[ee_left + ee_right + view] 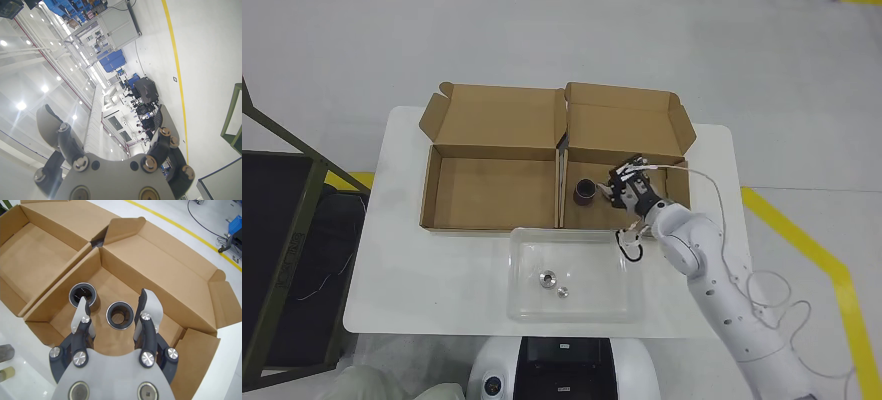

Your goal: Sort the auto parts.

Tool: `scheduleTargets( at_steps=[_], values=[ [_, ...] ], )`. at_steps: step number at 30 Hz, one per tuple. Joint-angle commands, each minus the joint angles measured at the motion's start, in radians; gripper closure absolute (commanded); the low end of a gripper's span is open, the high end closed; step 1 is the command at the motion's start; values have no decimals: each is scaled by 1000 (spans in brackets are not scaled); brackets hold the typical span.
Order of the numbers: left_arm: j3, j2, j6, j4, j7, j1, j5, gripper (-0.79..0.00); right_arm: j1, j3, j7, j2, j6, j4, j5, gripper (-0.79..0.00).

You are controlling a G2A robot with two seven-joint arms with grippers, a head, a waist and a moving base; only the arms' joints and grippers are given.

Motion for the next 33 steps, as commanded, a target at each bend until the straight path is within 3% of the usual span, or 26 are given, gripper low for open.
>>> scheduleTargets(
  at_steps=[1, 19, 33],
  values=[
    [0, 0, 0, 0, 0, 0, 0, -785, -18, 12, -9, 4, -27, -38, 8, -526],
    [0, 0, 0, 0, 0, 0, 0, -785, -166, 43, -56, 42, -334, -284, -46, -474],
    [0, 0, 0, 0, 0, 0, 0, -785, -183, -38, 5, 59, -550, -315, -88, -493]
  ],
)
